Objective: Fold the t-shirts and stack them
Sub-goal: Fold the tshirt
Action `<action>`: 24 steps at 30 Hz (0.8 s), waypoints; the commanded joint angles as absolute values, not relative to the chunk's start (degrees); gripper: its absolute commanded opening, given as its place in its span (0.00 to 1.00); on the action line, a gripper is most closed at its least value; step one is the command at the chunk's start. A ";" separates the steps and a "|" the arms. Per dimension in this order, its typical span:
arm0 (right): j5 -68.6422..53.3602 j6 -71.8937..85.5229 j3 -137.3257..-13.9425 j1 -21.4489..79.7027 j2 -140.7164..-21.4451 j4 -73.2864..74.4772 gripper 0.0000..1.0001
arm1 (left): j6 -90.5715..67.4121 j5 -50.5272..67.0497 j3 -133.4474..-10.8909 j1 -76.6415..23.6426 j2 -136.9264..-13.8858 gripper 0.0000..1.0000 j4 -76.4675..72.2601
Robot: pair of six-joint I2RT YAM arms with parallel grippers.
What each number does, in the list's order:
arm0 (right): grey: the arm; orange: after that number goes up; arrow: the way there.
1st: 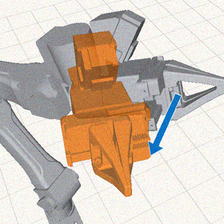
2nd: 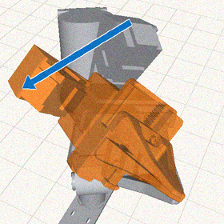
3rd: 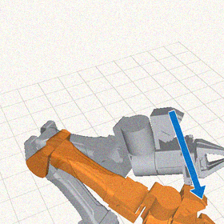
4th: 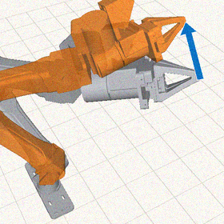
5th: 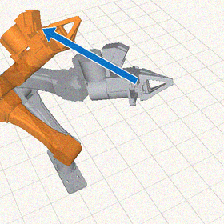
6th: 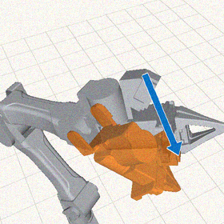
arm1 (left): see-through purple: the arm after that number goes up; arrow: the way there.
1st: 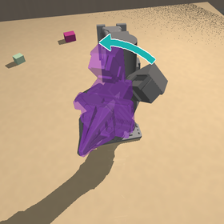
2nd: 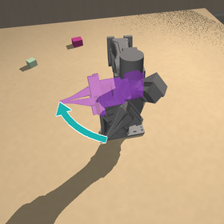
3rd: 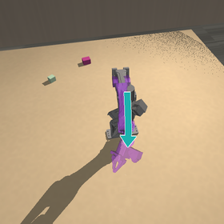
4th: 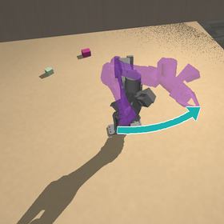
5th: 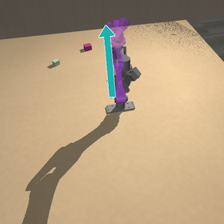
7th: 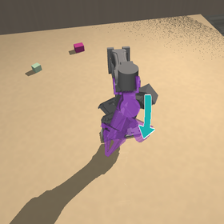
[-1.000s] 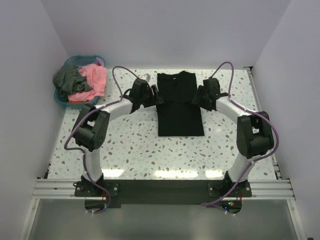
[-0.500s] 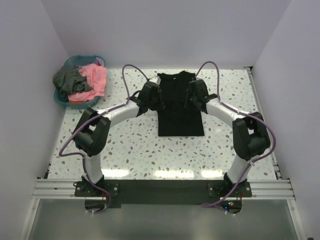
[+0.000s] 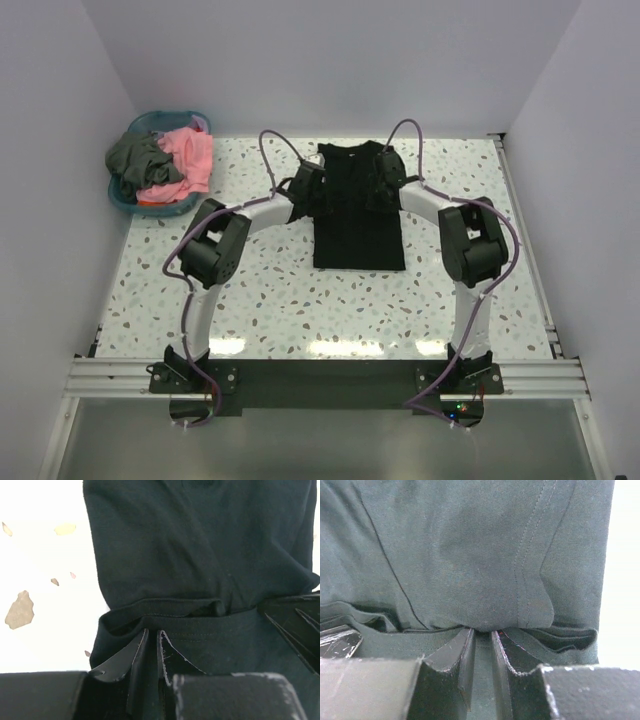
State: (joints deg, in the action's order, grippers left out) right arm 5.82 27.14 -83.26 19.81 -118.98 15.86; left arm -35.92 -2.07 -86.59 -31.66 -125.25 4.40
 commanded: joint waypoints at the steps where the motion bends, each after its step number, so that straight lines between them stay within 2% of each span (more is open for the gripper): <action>1: 7.21 26.45 -82.80 21.18 -119.00 15.73 0.22 | -37.08 -5.26 -86.41 -31.38 -126.48 0.17 5.71; 6: 6.15 28.65 -76.21 26.52 -116.99 13.19 0.21 | -42.00 -8.08 -79.30 -31.64 -120.77 0.16 7.83; 16: 0.63 34.19 -60.92 32.61 -104.86 8.18 0.19 | -45.88 -11.69 -51.08 -31.90 -98.64 0.14 4.13; 24: -4.92 30.33 -57.13 32.26 -97.83 7.12 0.27 | -47.29 -10.02 -42.71 -31.99 -91.41 0.14 2.90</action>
State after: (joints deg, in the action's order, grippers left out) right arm -2.55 32.29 -57.93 32.86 -101.65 7.44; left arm -46.44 -9.15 -44.25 -32.05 -92.77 2.33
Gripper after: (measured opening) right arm 0.264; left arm 0.141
